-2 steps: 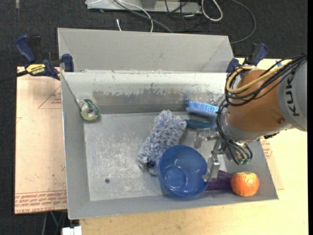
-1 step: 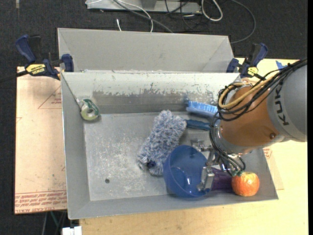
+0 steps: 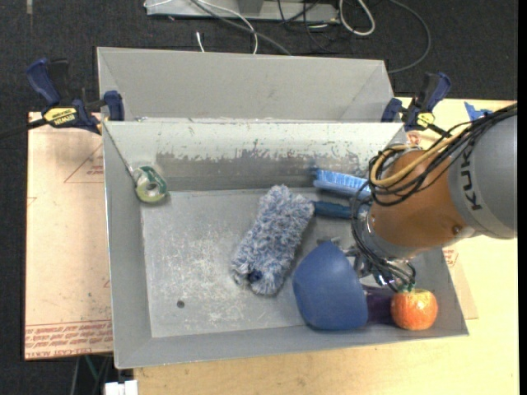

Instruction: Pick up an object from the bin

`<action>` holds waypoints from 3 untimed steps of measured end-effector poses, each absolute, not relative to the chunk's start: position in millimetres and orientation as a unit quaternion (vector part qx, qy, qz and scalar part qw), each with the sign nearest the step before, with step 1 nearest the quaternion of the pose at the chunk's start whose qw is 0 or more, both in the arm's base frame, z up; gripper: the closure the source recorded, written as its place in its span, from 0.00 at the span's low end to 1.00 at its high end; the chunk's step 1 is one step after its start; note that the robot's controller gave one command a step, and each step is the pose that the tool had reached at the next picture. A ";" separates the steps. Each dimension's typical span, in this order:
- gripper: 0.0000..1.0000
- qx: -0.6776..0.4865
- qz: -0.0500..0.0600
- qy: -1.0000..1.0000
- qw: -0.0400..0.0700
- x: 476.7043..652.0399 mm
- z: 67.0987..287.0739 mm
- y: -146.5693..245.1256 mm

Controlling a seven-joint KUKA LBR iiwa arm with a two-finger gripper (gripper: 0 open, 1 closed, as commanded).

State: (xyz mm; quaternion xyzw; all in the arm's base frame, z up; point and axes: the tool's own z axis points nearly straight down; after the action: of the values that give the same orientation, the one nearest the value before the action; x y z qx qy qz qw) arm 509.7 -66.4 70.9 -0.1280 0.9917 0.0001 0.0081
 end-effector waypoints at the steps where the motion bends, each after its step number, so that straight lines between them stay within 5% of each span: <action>1: 0.00 -0.171 -0.003 0.985 0.023 491.1 75.2 -42.8; 2: 0.00 -0.298 -0.005 0.954 0.021 504.2 72.3 -39.2; 3: 0.00 -0.183 -0.005 0.982 0.036 487.3 73.5 -19.4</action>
Offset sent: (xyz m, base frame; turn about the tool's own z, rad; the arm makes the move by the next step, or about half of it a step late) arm -0.0102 0.0253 -0.0009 -0.3547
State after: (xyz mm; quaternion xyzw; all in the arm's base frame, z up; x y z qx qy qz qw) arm 487.3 -19.4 73.5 -0.1835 0.9823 -0.0049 0.0361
